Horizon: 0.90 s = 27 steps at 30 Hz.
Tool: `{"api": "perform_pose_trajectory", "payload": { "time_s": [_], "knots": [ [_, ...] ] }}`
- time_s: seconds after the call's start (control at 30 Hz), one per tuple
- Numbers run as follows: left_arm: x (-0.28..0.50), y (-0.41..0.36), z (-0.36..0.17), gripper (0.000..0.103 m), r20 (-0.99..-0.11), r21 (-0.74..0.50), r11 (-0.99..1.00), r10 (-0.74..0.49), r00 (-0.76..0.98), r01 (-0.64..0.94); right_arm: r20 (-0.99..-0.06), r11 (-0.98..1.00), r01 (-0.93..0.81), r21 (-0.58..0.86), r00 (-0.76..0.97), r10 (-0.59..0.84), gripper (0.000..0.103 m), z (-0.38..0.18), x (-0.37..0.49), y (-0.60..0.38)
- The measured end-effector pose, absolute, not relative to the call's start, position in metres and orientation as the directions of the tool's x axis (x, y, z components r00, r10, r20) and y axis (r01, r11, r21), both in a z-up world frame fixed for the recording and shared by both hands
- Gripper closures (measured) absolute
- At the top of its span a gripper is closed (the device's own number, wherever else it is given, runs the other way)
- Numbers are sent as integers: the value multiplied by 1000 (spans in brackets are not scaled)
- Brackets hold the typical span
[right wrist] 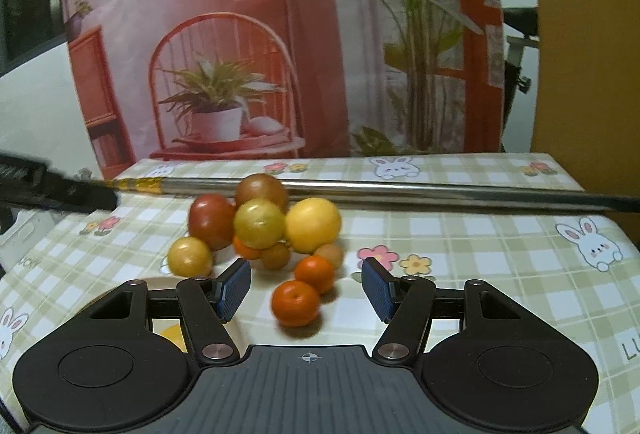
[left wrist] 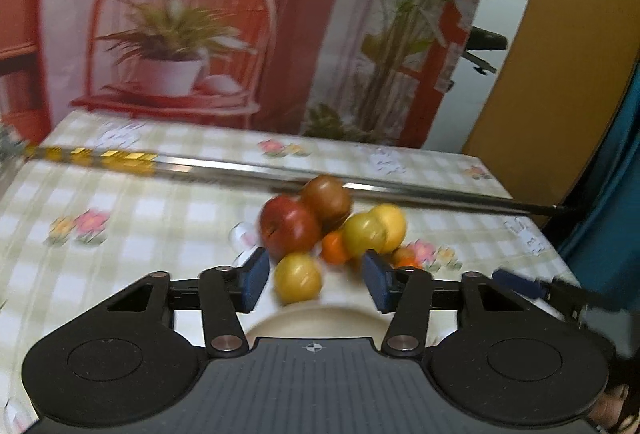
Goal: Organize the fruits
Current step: 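Move the left tool back over the fruit pile toward a small brown kiwi, then close the left tool on the small brown kiwi and lift it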
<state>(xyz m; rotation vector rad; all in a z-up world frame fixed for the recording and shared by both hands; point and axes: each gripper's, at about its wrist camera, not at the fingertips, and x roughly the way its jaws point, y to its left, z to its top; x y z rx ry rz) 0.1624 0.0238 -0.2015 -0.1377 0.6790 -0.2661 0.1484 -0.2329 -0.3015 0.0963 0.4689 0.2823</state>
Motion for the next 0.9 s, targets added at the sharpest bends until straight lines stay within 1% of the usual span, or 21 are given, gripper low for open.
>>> {"api": "perform_pose_trajectory", "payload": {
  "time_s": [0.03,0.07,0.1,0.13,0.2,0.37,0.5,0.67,0.9],
  "knots": [
    [173,24,-203,70,-603,-225,951,-305,737,210,-432,957,-239,164,855,288,45,-303,150,-236],
    [186,23,-205,74,-609,-245,945,-325,724,218,-432,957,-234,171,855,286,45,-305,153,-239],
    [198,22,-209,80,-614,-265,938,-343,711,224,-432,957,-229,179,855,285,45,-307,155,-243],
    [209,19,-212,81,-617,-281,931,-361,699,233,-432,956,-223,188,855,285,45,-309,157,-246],
    [230,12,-218,81,-619,-293,921,-387,684,256,-435,956,-213,204,855,283,45,-314,160,-252],
    [269,-7,-236,81,-649,-292,925,-378,660,243,-447,952,-187,241,850,280,45,-327,169,-266],
    [287,-12,-253,81,-682,-320,919,-392,617,230,-454,950,-172,260,847,277,45,-333,173,-274],
    [277,-11,-259,81,-694,-338,908,-419,586,249,-447,949,-163,271,852,274,44,-335,173,-279],
    [263,-7,-269,81,-729,-311,920,-393,561,239,-458,944,-162,287,842,284,44,-341,177,-278]
  ]
}}
